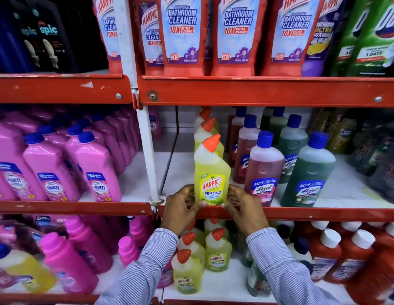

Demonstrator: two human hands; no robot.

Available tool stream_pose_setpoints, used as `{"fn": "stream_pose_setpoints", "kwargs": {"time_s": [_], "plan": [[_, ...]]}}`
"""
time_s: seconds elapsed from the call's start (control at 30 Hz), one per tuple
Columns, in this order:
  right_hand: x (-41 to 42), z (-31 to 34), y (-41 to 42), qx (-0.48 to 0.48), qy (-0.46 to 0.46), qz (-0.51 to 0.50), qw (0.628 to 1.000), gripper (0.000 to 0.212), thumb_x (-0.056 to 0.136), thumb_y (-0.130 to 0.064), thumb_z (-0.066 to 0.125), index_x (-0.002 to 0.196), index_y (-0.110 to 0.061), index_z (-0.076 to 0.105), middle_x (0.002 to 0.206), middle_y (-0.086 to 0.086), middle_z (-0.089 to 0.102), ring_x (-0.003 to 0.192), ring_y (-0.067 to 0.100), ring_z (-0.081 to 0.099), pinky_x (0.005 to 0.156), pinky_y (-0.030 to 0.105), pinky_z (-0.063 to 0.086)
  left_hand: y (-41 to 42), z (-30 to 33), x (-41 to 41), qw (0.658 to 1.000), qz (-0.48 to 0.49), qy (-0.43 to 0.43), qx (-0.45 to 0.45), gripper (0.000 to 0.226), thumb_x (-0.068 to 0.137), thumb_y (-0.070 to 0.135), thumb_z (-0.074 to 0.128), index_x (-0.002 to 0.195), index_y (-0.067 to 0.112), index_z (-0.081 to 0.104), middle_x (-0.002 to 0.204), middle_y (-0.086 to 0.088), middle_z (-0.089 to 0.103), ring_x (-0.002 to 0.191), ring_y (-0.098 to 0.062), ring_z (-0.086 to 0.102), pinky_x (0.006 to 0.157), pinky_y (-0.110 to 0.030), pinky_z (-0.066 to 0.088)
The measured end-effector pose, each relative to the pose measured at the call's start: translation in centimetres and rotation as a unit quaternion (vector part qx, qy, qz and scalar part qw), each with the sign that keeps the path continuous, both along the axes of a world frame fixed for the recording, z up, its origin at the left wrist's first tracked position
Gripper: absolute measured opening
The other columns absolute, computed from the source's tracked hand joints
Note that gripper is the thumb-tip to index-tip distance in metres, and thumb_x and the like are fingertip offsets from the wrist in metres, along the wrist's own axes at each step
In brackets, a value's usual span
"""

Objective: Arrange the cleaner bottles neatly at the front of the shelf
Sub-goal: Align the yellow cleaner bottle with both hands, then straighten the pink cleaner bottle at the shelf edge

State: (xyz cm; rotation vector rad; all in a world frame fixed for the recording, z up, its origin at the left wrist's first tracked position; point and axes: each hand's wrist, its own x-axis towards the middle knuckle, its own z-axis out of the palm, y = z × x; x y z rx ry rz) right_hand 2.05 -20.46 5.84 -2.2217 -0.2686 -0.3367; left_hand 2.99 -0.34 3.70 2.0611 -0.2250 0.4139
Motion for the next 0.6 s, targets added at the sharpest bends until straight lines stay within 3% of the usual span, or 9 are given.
{"fn": "stream_pose_setpoints", "kwargs": {"time_s": [0.07, 0.13, 0.2, 0.27, 0.33, 0.43, 0.53, 0.6], "plan": [[-1.1, -0.3, -0.9, 0.029, -0.051, -0.022, 0.998, 0.042, 0.078, -0.012, 0.077, 0.118, -0.017, 0.065, 0.109, -0.002, 0.075, 0.096, 0.008, 0.071, 0.092, 0.03, 0.057, -0.6, 0.1, -1.0, 0.998, 0.039, -0.028, -0.03, 0.059, 0.073, 0.032, 0.089, 0.124, 0.022, 0.062, 0.114, 0.01, 0.072, 0.103, -0.001, 0.067, 0.086, -0.011, 0.053], [-2.7, -0.3, -2.3, 0.059, -0.125, -0.072, 0.988, 0.023, 0.077, -0.01, 0.078, 0.096, -0.02, 0.071, 0.094, -0.005, 0.076, 0.082, 0.006, 0.071, 0.08, 0.031, 0.059, -1.6, 0.3, -2.4, 0.988, 0.107, -0.103, -0.05, 0.051, 0.074, 0.026, 0.089, 0.117, 0.02, 0.063, 0.112, 0.008, 0.065, 0.106, 0.003, 0.059, 0.086, -0.004, 0.044], [-3.8, -0.4, -4.1, 0.073, -0.189, -0.136, 0.97, 0.017, 0.076, -0.005, 0.077, 0.083, -0.02, 0.07, 0.084, -0.005, 0.072, 0.075, 0.009, 0.069, 0.073, 0.034, 0.059, -3.2, 0.5, -3.6, 0.971, 0.132, -0.193, -0.037, 0.029, 0.077, 0.013, 0.086, 0.098, 0.015, 0.066, 0.1, 0.002, 0.062, 0.098, 0.0, 0.059, 0.085, -0.005, 0.042], [-4.1, -0.4, -6.0, 0.081, -0.199, -0.185, 0.959, 0.023, 0.076, -0.004, 0.075, 0.087, -0.021, 0.064, 0.084, -0.002, 0.07, 0.073, 0.011, 0.067, 0.072, 0.038, 0.059, -5.5, 0.6, -4.4, 0.967, 0.098, -0.235, -0.02, 0.019, 0.079, 0.003, 0.082, 0.085, 0.013, 0.066, 0.088, 0.001, 0.064, 0.087, -0.003, 0.061, 0.081, -0.011, 0.045], [-3.5, -0.6, -7.3, 0.094, -0.166, -0.185, 0.964, 0.037, 0.076, -0.004, 0.073, 0.104, -0.02, 0.055, 0.094, 0.003, 0.068, 0.082, 0.017, 0.068, 0.078, 0.043, 0.059, -7.8, 0.7, -4.6, 0.974, 0.043, -0.22, -0.003, 0.014, 0.082, 0.008, 0.079, 0.086, 0.016, 0.068, 0.087, 0.004, 0.068, 0.085, -0.006, 0.064, 0.081, -0.015, 0.048], [-2.3, -0.8, -8.5, 0.033, -0.102, -0.158, 0.982, 0.06, 0.076, -0.006, 0.074, 0.129, -0.009, 0.046, 0.121, 0.014, 0.062, 0.108, 0.028, 0.063, 0.097, 0.046, 0.052, -10.8, 0.8, -3.8, 0.992, -0.004, -0.128, -0.001, 0.025, 0.085, 0.025, 0.075, 0.109, 0.022, 0.068, 0.104, 0.008, 0.074, 0.097, -0.005, 0.067, 0.091, -0.021, 0.053], [-1.6, -0.6, -9.1, 0.007, -0.067, -0.104, 0.992, 0.065, 0.076, -0.002, 0.073, 0.135, -0.007, 0.047, 0.126, 0.012, 0.066, 0.112, 0.025, 0.065, 0.101, 0.033, 0.048, -12.4, 0.4, -2.4, 0.998, 0.001, -0.065, 0.019, 0.043, 0.087, 0.043, 0.068, 0.127, 0.027, 0.06, 0.121, 0.005, 0.073, 0.108, -0.01, 0.068, 0.097, -0.033, 0.055], [-1.4, -0.5, -9.5, -0.003, -0.063, -0.087, 0.994, 0.062, 0.077, -0.001, 0.07, 0.134, -0.012, 0.05, 0.124, 0.01, 0.068, 0.11, 0.024, 0.067, 0.1, 0.033, 0.05, -13.0, 0.5, -1.7, 0.998, 0.01, -0.048, 0.032, 0.049, 0.087, 0.049, 0.066, 0.129, 0.025, 0.059, 0.12, 0.002, 0.075, 0.107, -0.014, 0.07, 0.095, -0.035, 0.056]]}}
